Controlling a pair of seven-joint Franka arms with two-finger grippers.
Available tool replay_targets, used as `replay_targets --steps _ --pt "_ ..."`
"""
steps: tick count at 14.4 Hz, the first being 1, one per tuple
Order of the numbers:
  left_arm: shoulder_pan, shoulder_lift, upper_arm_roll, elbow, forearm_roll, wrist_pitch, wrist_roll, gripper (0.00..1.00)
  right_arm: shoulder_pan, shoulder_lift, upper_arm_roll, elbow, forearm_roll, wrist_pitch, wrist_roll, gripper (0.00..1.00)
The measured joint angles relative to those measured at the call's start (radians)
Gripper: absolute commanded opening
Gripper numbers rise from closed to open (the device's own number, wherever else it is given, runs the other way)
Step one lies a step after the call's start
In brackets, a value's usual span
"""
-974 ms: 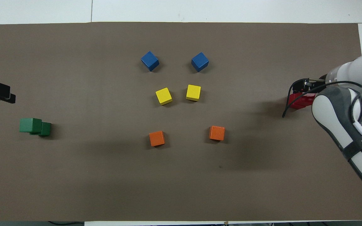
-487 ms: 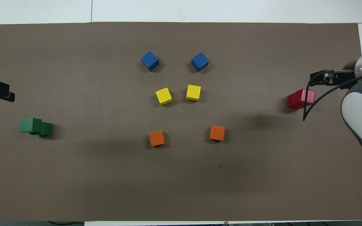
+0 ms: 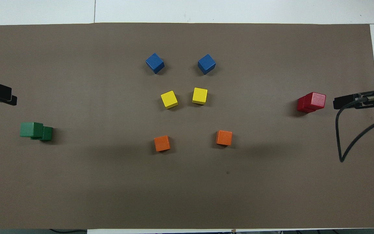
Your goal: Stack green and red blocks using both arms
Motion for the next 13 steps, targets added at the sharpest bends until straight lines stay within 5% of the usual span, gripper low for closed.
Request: replay_targets --steps 13 --pt "0.0 0.0 0.001 0.001 0.0 0.0 0.0 1.0 0.0 0.017 0.0 0.083 0.013 -0.138 0.006 1.0"
